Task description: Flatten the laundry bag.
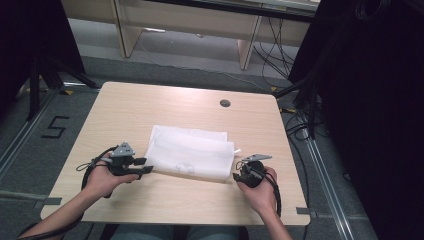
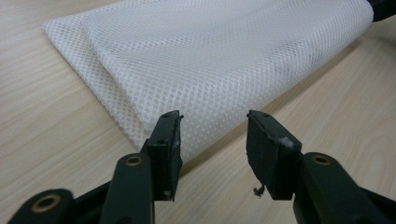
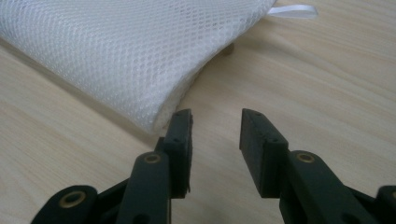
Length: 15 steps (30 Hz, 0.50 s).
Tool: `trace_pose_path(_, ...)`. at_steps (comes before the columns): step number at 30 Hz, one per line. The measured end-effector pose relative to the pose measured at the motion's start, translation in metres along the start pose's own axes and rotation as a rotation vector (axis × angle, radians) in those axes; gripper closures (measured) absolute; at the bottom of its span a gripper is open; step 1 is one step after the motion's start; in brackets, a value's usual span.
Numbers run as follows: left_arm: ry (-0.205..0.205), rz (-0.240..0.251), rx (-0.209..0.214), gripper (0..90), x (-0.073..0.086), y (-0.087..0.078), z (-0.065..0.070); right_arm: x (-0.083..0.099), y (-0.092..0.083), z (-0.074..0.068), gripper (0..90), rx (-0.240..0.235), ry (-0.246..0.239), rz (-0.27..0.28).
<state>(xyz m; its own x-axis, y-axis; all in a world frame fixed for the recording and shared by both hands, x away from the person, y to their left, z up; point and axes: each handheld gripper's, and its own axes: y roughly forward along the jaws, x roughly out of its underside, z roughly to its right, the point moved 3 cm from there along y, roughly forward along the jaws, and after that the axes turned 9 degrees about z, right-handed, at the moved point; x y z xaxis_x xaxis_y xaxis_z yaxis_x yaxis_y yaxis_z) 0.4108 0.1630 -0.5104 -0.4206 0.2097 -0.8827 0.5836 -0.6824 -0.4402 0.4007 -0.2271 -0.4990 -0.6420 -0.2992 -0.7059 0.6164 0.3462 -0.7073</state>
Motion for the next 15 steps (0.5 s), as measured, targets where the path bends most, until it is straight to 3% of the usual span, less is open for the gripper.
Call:
trace_pose_path(2,-0.009,-0.001,-0.002,56.7,-0.001,0.000,0.000,0.000,-0.001,0.000,64.8,0.006,0.016,0.002)
trace_pose_path(3,-0.007,0.009,-0.008,57.1,-0.002,0.001,0.000,0.000,0.000,0.003,64.7,0.010,-0.011,0.016)
trace_pose_path(10,-0.016,0.041,-0.037,58.4,-0.005,-0.001,-0.005,-0.007,-0.004,0.005,63.0,0.025,0.022,0.061)
trace_pose_path(11,-0.014,0.049,-0.042,59.8,-0.006,-0.001,-0.006,-0.008,-0.004,0.004,62.6,0.021,0.044,0.070)
trace_pose_path(14,-0.031,0.068,-0.056,60.6,-0.008,-0.001,-0.009,-0.014,-0.005,0.003,62.0,0.025,0.066,0.091)
trace_pose_path(15,-0.054,0.068,-0.059,60.3,-0.008,-0.002,-0.012,-0.015,-0.005,0.004,61.7,0.035,0.046,0.089)
